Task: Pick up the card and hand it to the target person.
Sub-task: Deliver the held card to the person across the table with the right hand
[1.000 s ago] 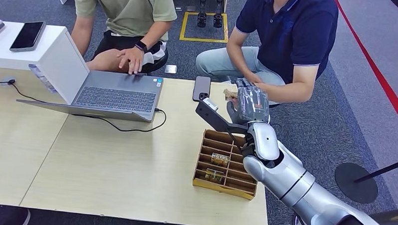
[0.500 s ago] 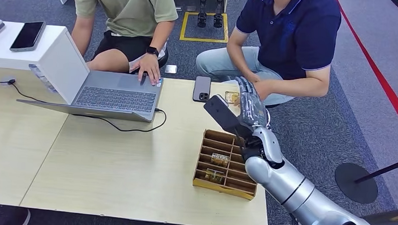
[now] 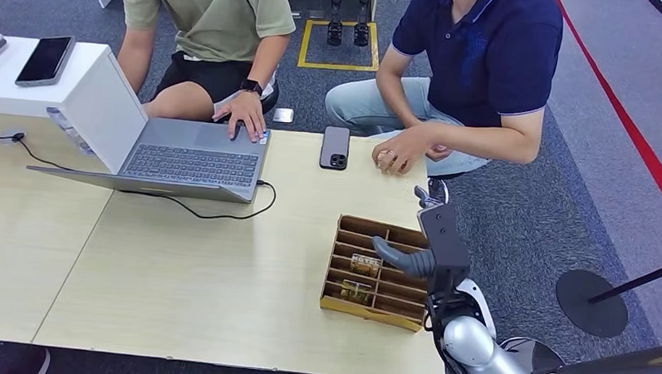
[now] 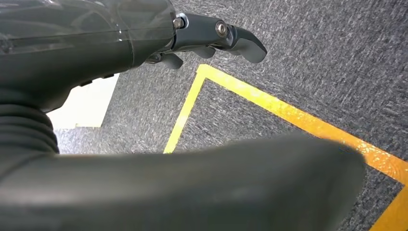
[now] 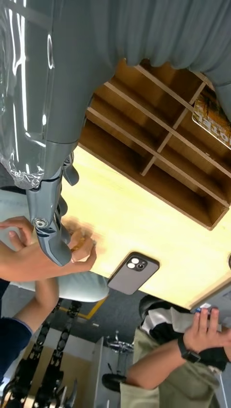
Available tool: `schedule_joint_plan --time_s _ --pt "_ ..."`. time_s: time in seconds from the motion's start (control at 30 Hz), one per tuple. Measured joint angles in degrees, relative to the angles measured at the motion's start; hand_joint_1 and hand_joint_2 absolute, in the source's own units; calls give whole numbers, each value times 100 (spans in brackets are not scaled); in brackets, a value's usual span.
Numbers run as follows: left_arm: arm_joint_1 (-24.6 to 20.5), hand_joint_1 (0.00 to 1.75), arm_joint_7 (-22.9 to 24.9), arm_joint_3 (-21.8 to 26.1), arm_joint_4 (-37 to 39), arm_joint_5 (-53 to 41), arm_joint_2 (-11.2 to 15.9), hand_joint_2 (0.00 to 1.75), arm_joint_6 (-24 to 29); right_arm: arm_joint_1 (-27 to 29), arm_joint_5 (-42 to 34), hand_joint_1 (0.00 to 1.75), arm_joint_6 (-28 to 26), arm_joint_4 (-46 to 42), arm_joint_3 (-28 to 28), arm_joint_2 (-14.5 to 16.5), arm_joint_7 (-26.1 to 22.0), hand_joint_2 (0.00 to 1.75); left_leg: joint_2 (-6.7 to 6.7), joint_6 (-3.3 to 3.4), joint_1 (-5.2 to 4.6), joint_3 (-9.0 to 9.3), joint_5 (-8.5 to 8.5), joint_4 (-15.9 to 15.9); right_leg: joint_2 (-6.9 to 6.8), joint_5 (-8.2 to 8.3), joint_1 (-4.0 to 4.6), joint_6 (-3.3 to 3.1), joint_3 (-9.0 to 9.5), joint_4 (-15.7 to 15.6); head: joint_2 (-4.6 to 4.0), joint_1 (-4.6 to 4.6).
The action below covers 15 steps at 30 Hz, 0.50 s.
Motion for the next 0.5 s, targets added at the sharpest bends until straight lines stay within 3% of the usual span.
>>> schedule_joint_plan --time_s 0.27,0.5 --pt "3 0 -50 0 0 105 21 0 48 764 -552 0 -201 -841 -300 -301 -533 175 -3 0 1 -2 -1 0 -5 -1 1 0 0 0 0 0" --pt "2 0 -124 1 0 116 27 0 50 1122 -623 0 -318 -1324 -387 -484 -677 175 0 -1 0 -1 -3 0 1 0 0 0 0 -1 0 0"
